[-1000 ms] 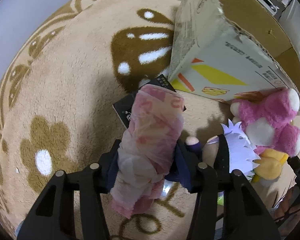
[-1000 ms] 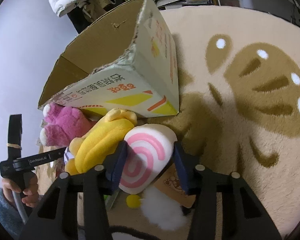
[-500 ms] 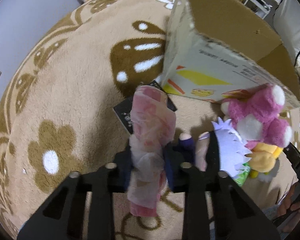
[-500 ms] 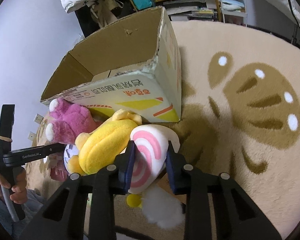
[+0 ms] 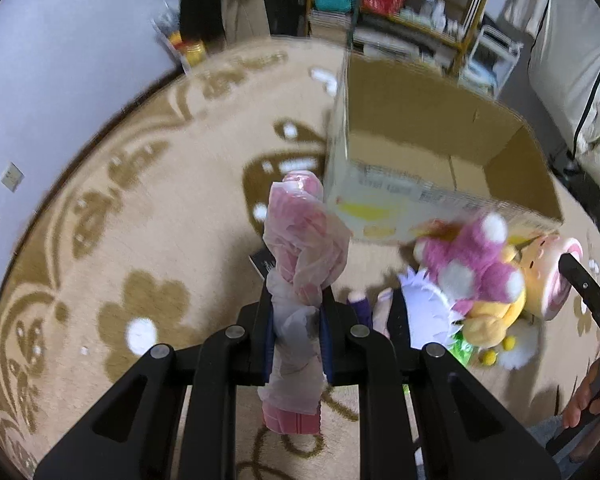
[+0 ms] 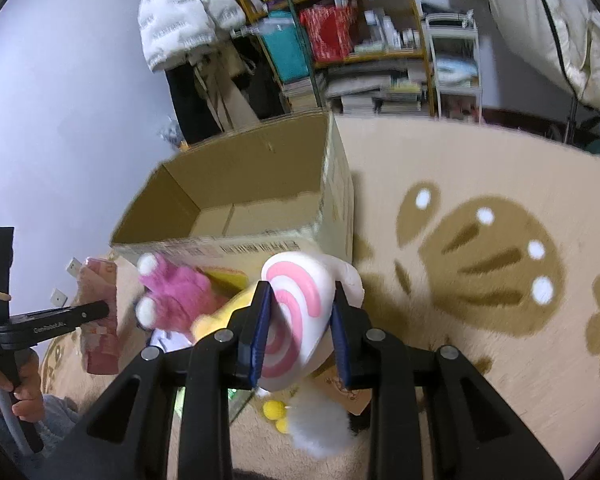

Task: Organize soft objects
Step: 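Close both tools and lift the pink doll and swirl cushion, then lower both held items into the cardboard box and open both tools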

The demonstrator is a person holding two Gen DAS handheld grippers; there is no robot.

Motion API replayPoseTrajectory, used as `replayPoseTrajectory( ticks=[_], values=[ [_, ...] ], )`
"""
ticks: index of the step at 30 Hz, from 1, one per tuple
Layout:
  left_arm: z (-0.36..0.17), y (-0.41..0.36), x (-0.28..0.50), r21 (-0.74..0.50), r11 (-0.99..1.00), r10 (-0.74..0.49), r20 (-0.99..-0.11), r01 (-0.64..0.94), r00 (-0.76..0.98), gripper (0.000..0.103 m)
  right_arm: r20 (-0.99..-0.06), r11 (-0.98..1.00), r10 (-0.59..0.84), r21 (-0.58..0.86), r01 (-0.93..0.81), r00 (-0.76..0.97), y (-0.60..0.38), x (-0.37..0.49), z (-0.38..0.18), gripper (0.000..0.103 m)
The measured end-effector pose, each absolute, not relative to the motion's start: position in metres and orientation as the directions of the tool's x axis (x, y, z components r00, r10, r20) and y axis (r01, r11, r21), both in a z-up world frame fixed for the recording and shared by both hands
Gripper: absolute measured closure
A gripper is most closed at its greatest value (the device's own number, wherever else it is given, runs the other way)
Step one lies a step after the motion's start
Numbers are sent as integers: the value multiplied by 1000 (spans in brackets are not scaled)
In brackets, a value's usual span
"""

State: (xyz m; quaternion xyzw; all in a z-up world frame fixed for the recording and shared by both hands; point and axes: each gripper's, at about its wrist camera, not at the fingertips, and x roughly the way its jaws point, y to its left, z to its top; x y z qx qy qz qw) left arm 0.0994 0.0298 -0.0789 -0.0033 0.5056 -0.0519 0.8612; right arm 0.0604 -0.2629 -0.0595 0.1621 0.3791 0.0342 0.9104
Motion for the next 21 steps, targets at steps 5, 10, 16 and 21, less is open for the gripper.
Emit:
replayPoseTrajectory(
  ticks=[5,10,16,21],
  values=[
    [-40,40,92,-41,996,-81,-781,78,619,86,-597,959,174,284,4,783,-258,47,-28,73],
    [-3,39,83,-12,996,-74,-674,89,735,86,-507,969,169,243,-49,845,-249,36,2,74],
    [36,22,77,5,992,-100,-590,128,801,86,-445,971,178,223,-83,878,-244,41,24,73],
    [54,7,81,27,988,-110,-558,151,823,86,-421,974,177,206,-97,890,-245,51,33,73]
  ],
)
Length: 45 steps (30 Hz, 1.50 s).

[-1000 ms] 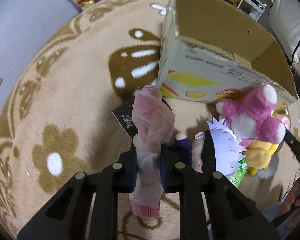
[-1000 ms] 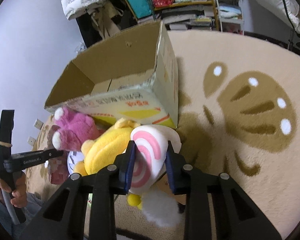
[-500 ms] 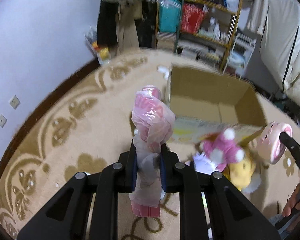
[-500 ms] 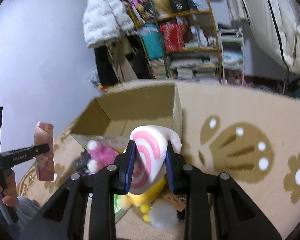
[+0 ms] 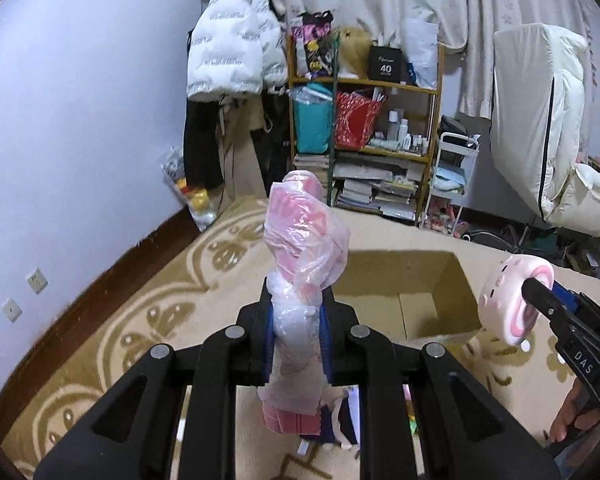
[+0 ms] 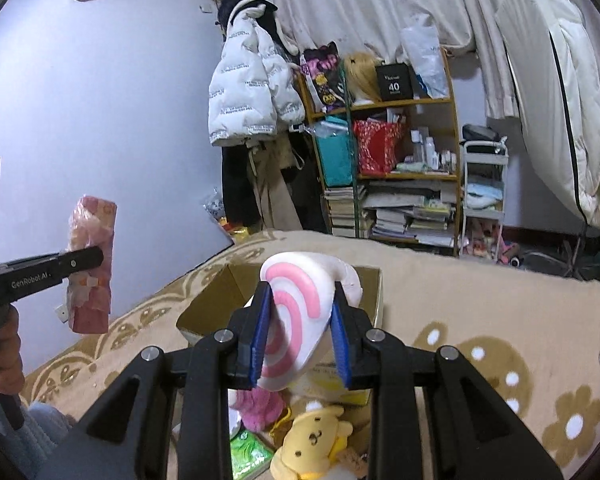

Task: Organize soft objects
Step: 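Lower both held items into the cardboard box and open both tools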

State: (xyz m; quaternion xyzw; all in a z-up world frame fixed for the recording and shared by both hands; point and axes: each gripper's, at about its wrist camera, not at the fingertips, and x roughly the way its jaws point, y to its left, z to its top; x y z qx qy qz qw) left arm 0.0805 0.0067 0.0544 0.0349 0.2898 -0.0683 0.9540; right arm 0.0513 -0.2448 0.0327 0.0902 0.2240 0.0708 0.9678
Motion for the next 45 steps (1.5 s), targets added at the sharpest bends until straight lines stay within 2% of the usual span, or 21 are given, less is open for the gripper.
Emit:
replayPoseTrajectory(
  ticks=[10,27,31,41,45],
  values=[
    [53,-10,111,-11,984,-157,-529,179,834,86,-405,977,176,184,-109,897,-245,79,34,73],
    [-10,-40,162,-46,972,-204,-645,229,736,85,-459,972,201,205,-117,865,-247,117,-5,72],
    [-21,-48,165,-1,971,-179,-667,239,724,85,-485,973,204,193,-124,851,-246,120,-14,72],
    [-31,-63,169,-24,961,-215,-697,276,684,85,-531,973,211,193,-125,820,-247,128,-29,68],
    [-41,-63,174,-46,963,-213,-728,264,652,82,-544,973,210,199,-119,813,-249,130,-32,67]
  ],
)
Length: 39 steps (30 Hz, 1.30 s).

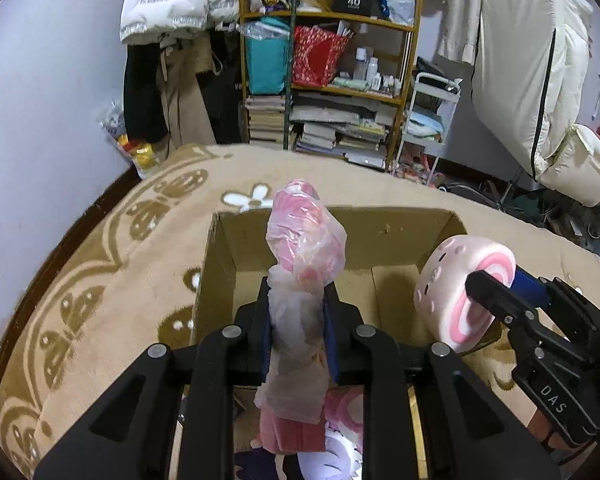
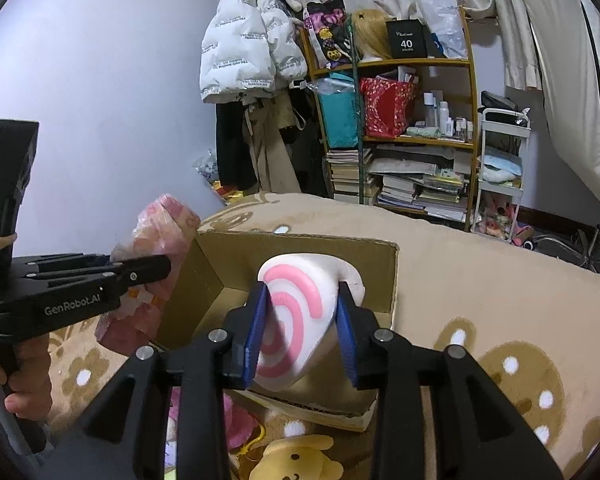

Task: Organize soft objects
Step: 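Lower both held items into the cardboard box and open both tools, then reach the left tool to the black tissue pack while the right tool reaches the yellow plush dog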

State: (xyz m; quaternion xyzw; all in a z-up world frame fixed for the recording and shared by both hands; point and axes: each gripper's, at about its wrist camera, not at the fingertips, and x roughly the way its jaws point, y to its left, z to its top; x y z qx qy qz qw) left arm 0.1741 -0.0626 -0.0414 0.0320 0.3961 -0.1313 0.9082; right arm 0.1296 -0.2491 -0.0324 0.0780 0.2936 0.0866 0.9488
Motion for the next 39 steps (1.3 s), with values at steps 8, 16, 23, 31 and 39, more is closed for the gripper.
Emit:
replayPoseTrajectory(
  ticks=[8,16,23,31,39],
  values=[
    [-51,-53,171,-41,970,-187,-750,238,634,75,-560,972,221,198,-130,799,-248,131,-38,64],
    [-46,-50,169,-13,973,-163,-744,229,648,48,-549,972,217,201,-124,807,-248,129,-37,54],
    [-38,-47,159,18,974,-138,-741,224,657,29,-526,973,191,212,-90,829,-252,115,-27,20],
    [-23,-33,136,55,978,-96,-735,200,672,7,-518,974,168,217,-61,839,-253,90,-15,0],
    [-21,-6,119,61,988,-44,-772,143,634,4,-544,973,162,226,-42,824,-251,72,-13,0]
  ],
)
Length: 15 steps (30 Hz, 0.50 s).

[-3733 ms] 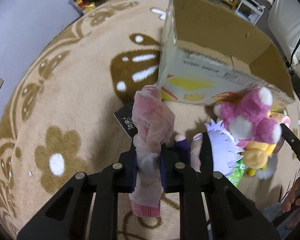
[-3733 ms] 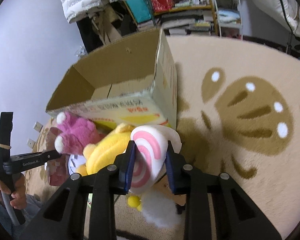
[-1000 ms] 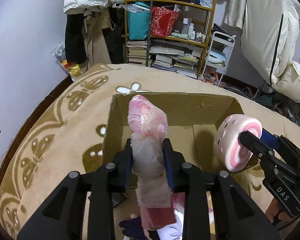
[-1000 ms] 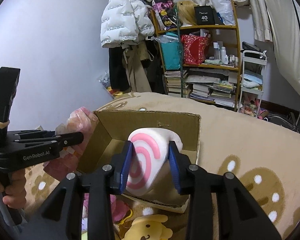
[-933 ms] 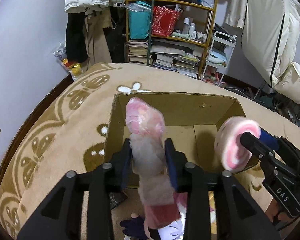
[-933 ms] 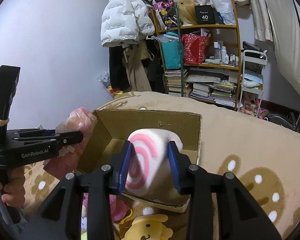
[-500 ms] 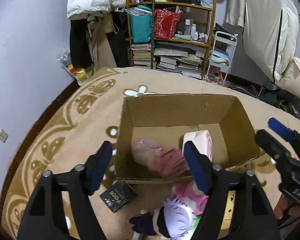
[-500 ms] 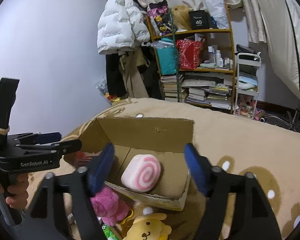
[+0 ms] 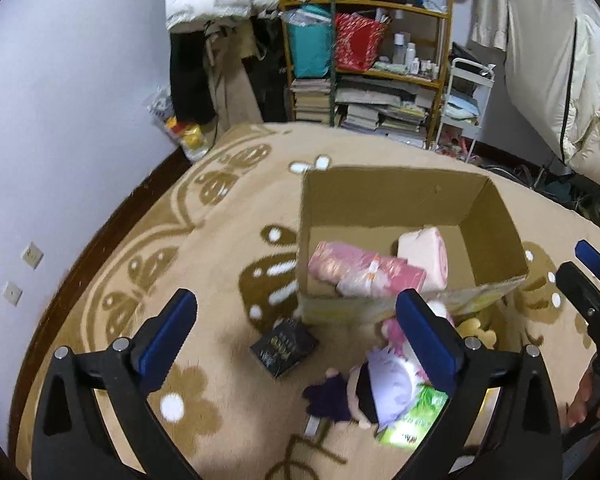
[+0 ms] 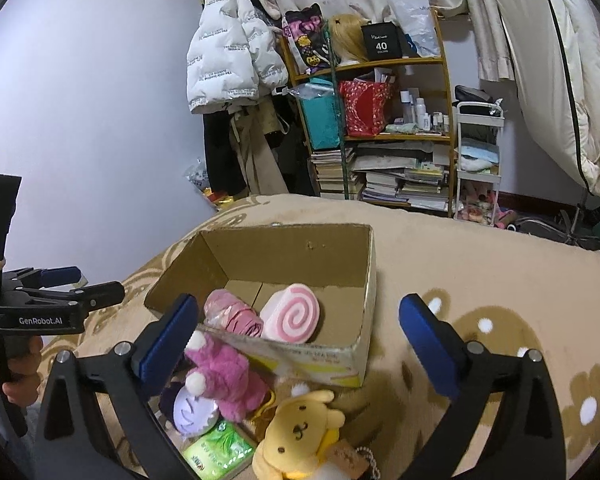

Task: Organize soft objects
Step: 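Reach the left tool to the black tissue pack while the right tool reaches the yellow plush dog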

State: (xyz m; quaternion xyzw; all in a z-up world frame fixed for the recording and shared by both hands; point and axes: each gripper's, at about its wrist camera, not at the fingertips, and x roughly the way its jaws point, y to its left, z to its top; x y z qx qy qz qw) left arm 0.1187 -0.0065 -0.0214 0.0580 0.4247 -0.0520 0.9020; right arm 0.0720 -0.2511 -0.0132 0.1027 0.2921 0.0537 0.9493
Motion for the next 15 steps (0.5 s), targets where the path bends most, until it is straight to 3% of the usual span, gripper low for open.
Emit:
replayPoseTrajectory(
  ticks=[15],
  values=[
    [-58,16,126,55,995,8,-871,81,491,4,-636,983,121,184,-3,762,-243,65,-36,0]
  ],
)
